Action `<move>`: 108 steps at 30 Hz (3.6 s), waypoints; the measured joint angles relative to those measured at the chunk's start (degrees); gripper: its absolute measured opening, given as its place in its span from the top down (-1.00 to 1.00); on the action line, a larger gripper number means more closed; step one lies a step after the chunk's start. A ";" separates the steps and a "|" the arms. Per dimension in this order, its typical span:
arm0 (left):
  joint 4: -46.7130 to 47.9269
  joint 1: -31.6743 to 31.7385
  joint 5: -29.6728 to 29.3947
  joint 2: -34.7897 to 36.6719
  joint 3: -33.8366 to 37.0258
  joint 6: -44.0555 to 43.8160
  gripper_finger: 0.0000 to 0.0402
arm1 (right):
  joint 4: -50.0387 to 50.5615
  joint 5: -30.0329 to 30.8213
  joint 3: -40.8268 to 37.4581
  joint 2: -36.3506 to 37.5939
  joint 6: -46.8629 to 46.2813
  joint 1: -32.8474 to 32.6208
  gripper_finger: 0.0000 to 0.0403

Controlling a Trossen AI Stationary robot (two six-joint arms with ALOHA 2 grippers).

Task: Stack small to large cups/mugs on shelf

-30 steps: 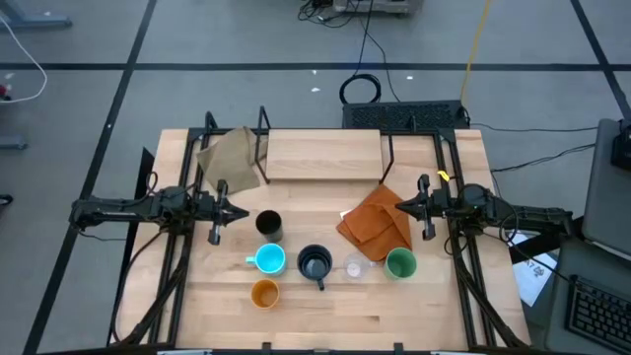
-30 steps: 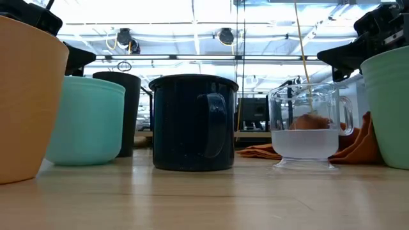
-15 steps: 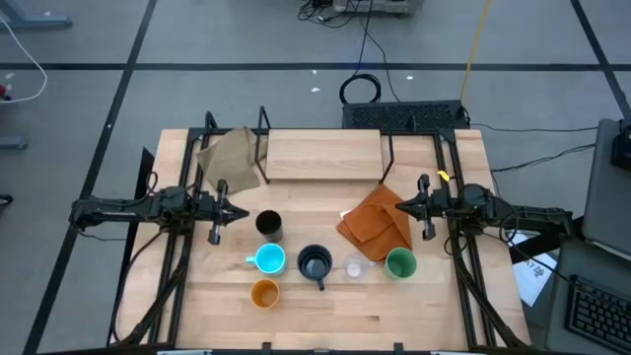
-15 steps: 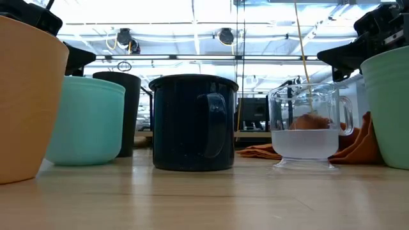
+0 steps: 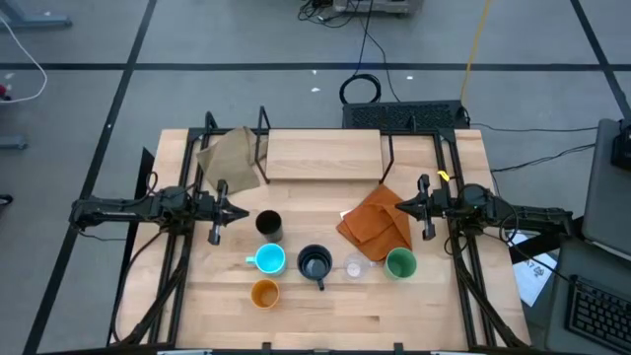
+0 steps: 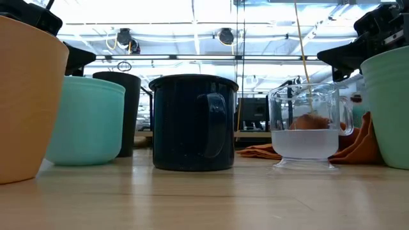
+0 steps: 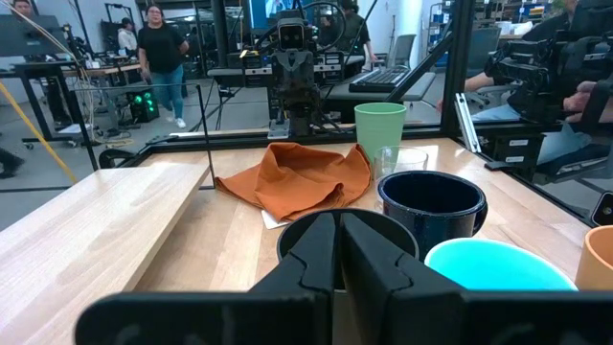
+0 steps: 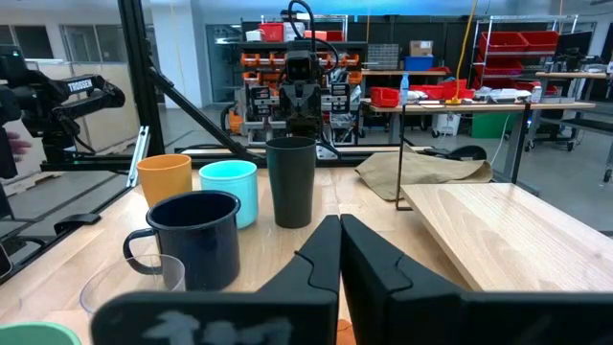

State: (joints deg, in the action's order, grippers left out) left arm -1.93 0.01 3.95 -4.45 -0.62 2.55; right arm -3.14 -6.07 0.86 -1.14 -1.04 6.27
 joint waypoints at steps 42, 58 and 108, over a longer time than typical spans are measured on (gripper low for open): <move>-5.91 0.00 -2.57 0.00 0.02 -0.31 0.88 | -2.67 0.00 0.00 0.01 -3.03 -0.01 1.00; -7.76 0.00 -2.89 -0.02 0.02 -1.31 0.88 | -3.93 0.00 -0.02 -0.01 -5.75 -0.01 1.00; -9.03 0.00 -11.68 -0.04 0.02 -2.63 0.88 | -15.55 0.02 -0.02 -0.06 0.37 0.01 1.00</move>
State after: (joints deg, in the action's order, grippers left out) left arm -10.96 0.01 -7.73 -4.49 -0.60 -0.08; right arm -18.68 -6.04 0.84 -1.19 -0.67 6.28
